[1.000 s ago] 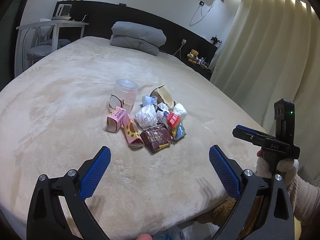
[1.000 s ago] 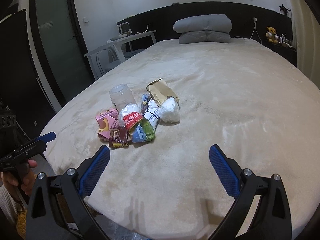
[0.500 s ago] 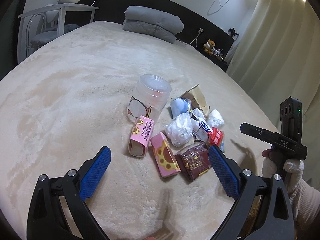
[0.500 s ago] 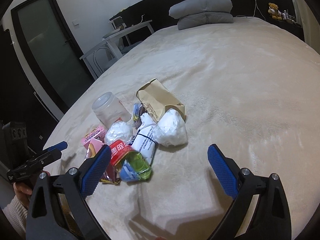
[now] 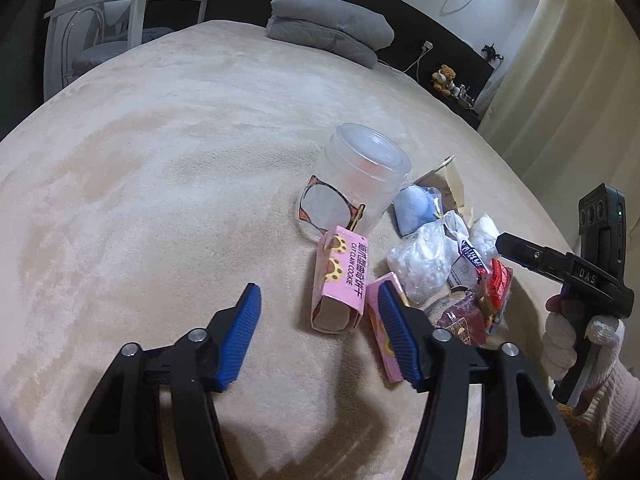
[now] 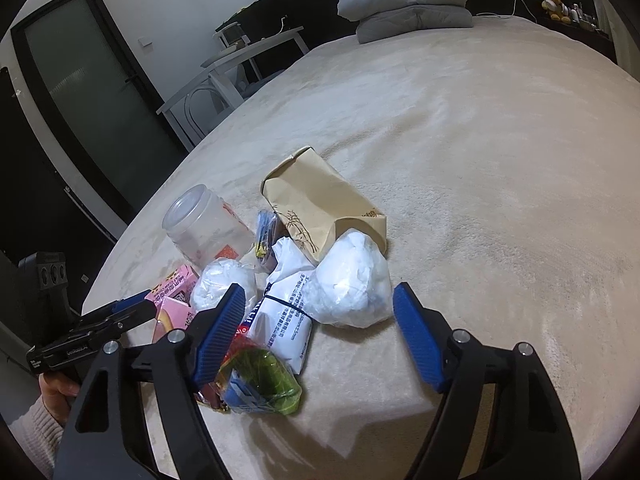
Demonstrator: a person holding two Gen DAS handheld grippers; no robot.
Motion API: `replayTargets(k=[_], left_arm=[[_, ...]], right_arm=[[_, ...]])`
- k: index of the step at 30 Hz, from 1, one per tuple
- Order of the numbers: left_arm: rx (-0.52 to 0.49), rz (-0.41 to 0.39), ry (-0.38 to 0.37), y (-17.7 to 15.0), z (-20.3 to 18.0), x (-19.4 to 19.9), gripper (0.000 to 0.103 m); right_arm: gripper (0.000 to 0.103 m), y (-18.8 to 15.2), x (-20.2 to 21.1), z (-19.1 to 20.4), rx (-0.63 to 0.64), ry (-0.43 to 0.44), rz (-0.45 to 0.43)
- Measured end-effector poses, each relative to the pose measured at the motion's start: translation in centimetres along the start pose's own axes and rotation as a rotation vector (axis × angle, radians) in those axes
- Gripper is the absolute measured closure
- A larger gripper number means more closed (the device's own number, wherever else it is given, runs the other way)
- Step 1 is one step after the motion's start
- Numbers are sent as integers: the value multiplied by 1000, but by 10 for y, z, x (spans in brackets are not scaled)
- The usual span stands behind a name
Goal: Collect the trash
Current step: 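Reach the left tool to the pink cookie box while the right tool reaches the white tissue ball, then close the left tool on the pink cookie box while the right tool grasps the tissue ball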
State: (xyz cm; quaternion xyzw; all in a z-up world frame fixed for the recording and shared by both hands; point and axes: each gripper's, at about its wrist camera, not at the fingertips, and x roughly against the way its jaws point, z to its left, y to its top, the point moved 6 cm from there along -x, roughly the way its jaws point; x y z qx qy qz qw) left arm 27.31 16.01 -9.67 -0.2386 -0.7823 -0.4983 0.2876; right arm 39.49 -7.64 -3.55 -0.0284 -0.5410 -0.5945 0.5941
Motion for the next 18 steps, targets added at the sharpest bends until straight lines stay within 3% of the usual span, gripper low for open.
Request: replayTargets(k=[7,9,10,12,18], left_arm=[[-30,18,23,-1,-5,-9,48],[-29,15,16,1,-6,-12,55],[-28,19,12,2,-8,-13,64],[-32,30,8,2,-9,-17,73],[-65,18,11,-1,-16,-12,75]], right_arm=[[28,0,-12,-1,14,-11,19],[39,1,-12,-2,11,-24,16],[42,1,-12,-3,8,-29,17],[51,1,-11,-5,8,-38,12],[54,0,-2,-1,28,-38,-10]])
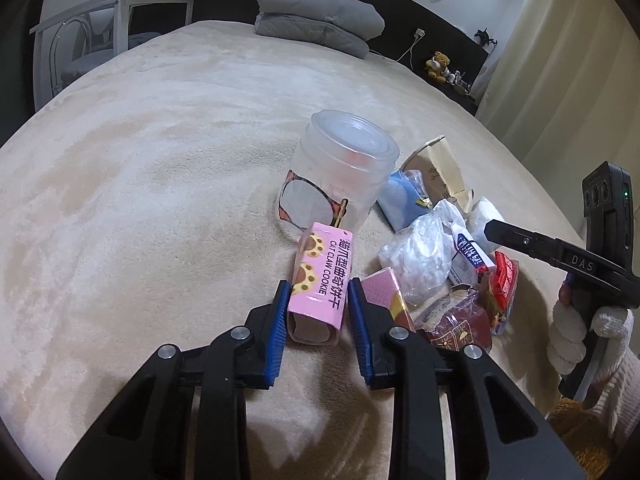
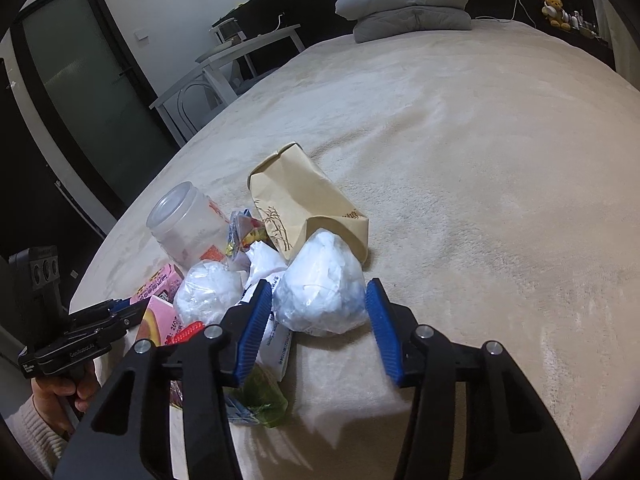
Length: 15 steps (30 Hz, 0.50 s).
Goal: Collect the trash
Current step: 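Close the left tool on the pink cookie box while the right tool grasps the tissue ball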
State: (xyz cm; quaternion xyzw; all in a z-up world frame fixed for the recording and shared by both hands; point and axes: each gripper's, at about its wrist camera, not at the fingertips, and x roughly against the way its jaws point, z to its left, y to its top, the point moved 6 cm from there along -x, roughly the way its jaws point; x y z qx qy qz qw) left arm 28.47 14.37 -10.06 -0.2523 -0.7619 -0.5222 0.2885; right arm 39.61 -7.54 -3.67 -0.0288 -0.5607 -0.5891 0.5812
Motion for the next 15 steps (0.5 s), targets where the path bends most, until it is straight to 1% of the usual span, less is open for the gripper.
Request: replayTargets(k=[3,10,15], left_arm=[[-3,-17,0,1,0,6,75],[-3,-85,4,8,-1,28,75],[3,-126,-1,11,-4,45,75]], right_arm=[[58,-1,6,2,8,-2,-9],[60,-4,21,8,25,-11,-25],[61,-10,45,17,33,-11,-57]])
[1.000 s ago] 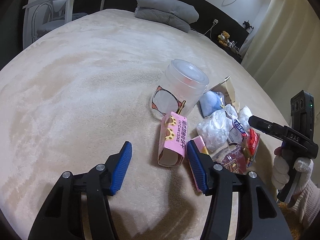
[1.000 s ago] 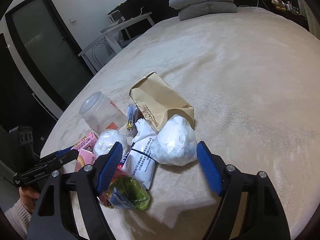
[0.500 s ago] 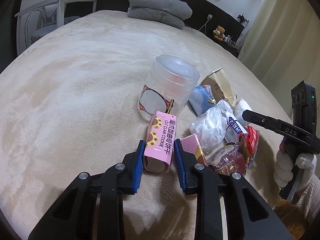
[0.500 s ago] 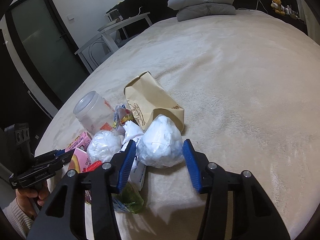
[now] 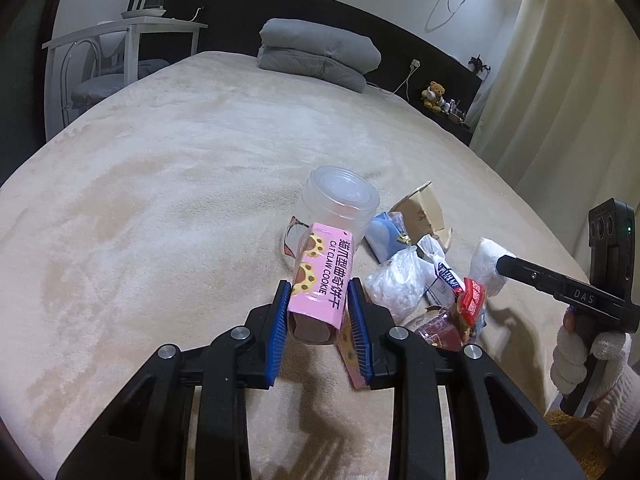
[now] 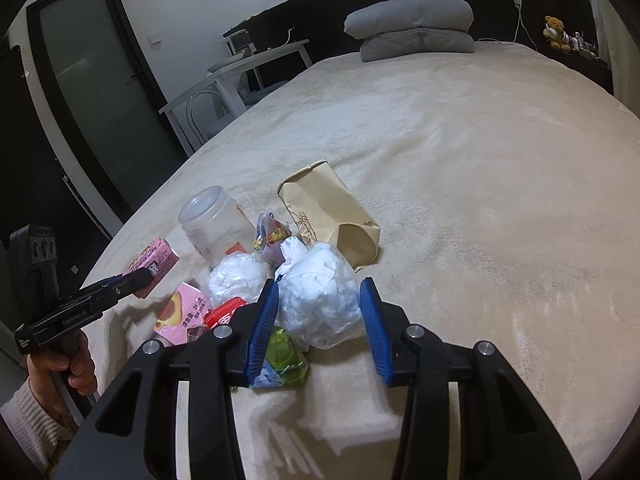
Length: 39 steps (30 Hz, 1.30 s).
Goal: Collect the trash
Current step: 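Close the left tool on the pink cookie box while the right tool grasps the tissue ball, then carry the cookie box and tissue ball down to the clear trash bag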
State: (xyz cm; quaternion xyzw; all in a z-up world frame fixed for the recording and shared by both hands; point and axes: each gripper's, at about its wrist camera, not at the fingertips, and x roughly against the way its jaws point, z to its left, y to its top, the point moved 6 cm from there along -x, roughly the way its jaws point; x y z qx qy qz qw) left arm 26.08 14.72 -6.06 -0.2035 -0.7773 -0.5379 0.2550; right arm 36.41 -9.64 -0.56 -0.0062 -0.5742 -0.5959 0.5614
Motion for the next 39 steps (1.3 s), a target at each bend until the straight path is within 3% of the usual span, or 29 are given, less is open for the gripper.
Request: replayTargets(k=[7,19,39], left_arm=[[42,-66,-34,-1,-15,30,75],[16,-133,-104,-22,-55,71,75],[26,-132,-167,-104,-104,120,75]], right_arm=[[62,-10,34,14,5,23,-39],[64,-37,87,43,36,42,-94],[64,-119,165,65,-21,56,-140]])
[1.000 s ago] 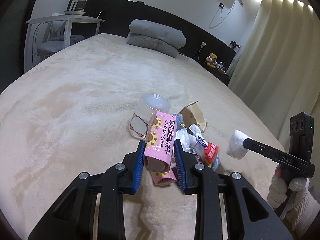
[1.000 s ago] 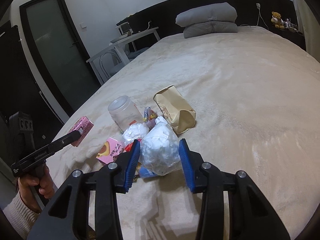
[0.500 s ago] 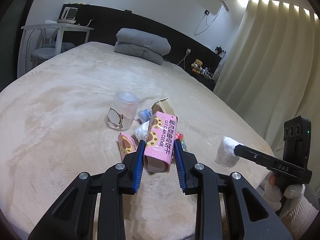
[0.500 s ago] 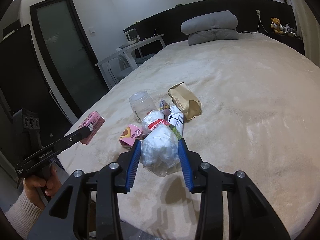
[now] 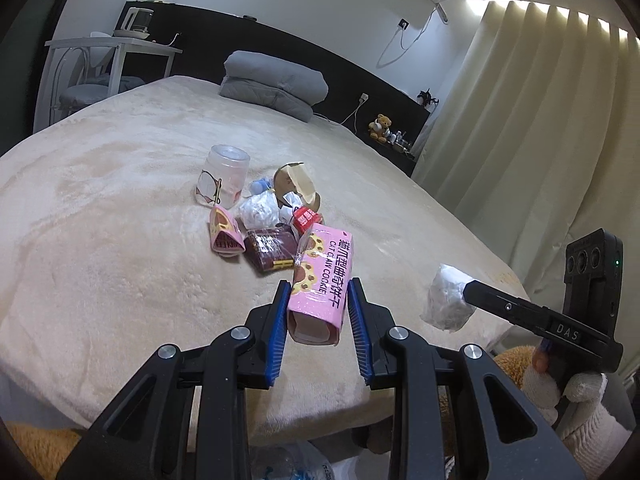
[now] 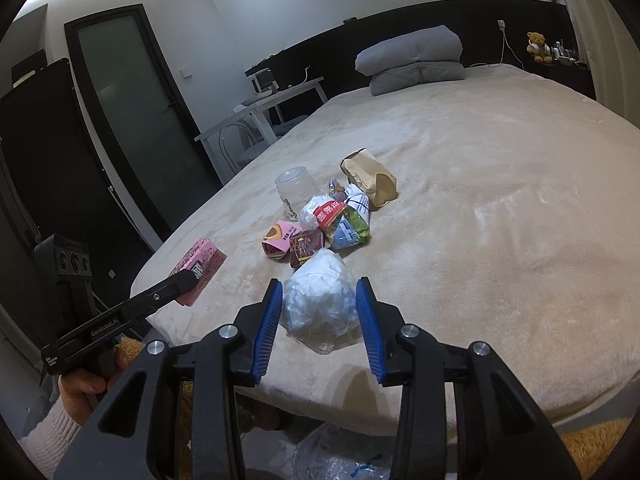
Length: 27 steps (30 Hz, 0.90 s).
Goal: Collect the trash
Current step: 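Carry the cookie box and tissue ball down to the clear trash bag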
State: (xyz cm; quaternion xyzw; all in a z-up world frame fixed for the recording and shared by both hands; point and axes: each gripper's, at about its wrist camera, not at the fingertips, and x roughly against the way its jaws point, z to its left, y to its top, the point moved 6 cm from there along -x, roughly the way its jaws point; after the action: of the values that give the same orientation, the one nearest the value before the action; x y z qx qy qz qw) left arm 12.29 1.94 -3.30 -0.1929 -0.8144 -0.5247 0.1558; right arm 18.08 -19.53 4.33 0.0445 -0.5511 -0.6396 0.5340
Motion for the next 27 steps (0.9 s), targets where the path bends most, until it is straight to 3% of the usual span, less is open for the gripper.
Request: replayTargets(k=[17,27], left_arm=[[-33,51,-28,-64,-38,48,75],[-6,220,-21,-113,-40,27,75]], right_arm=[[64,-62,48,25,-16,13,33],[64,-88,30,9,-92,-4,156]])
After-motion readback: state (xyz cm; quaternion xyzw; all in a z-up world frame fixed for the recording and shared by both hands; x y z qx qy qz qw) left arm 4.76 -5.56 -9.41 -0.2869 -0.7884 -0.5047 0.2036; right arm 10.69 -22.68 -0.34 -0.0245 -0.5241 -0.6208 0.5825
